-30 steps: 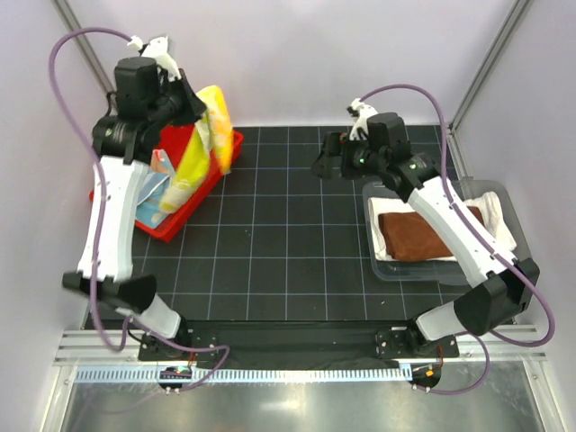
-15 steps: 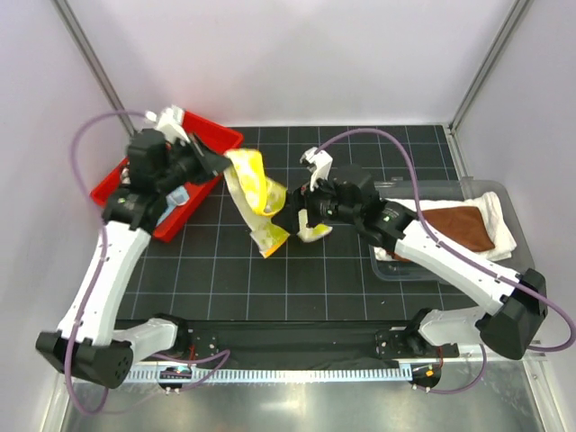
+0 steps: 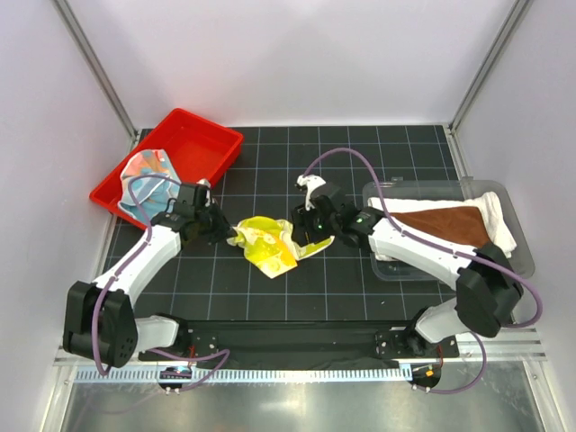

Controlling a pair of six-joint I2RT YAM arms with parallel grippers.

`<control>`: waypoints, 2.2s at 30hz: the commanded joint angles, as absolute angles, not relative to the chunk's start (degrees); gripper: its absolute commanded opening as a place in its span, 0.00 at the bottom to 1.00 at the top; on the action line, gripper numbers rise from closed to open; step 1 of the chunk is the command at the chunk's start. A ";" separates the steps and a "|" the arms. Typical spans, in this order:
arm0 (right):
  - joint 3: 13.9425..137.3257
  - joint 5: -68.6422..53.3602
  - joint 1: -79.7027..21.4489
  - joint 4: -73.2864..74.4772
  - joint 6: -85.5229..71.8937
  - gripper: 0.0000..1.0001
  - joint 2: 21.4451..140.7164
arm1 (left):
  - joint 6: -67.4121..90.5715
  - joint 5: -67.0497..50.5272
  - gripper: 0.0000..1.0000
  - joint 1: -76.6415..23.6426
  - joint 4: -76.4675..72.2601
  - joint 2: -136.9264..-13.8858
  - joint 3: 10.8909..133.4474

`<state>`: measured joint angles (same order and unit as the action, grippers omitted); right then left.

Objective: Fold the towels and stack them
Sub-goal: Move the towel to the center of the board, then flatten out the crumpled towel

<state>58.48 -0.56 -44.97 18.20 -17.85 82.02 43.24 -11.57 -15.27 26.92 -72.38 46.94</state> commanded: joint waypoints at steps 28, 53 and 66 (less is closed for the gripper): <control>46.14 -10.82 -46.85 -6.16 -25.05 0.24 94.94 | 40.96 -4.48 0.04 -15.38 23.99 -68.91 43.68; 56.07 -18.01 -45.09 3.87 -19.96 0.42 96.76 | 35.85 -9.32 0.43 -15.38 25.58 -77.87 48.62; 51.95 -18.97 -45.09 -3.24 -18.81 0.50 102.39 | 39.11 -7.03 0.40 -15.38 23.47 -82.35 45.44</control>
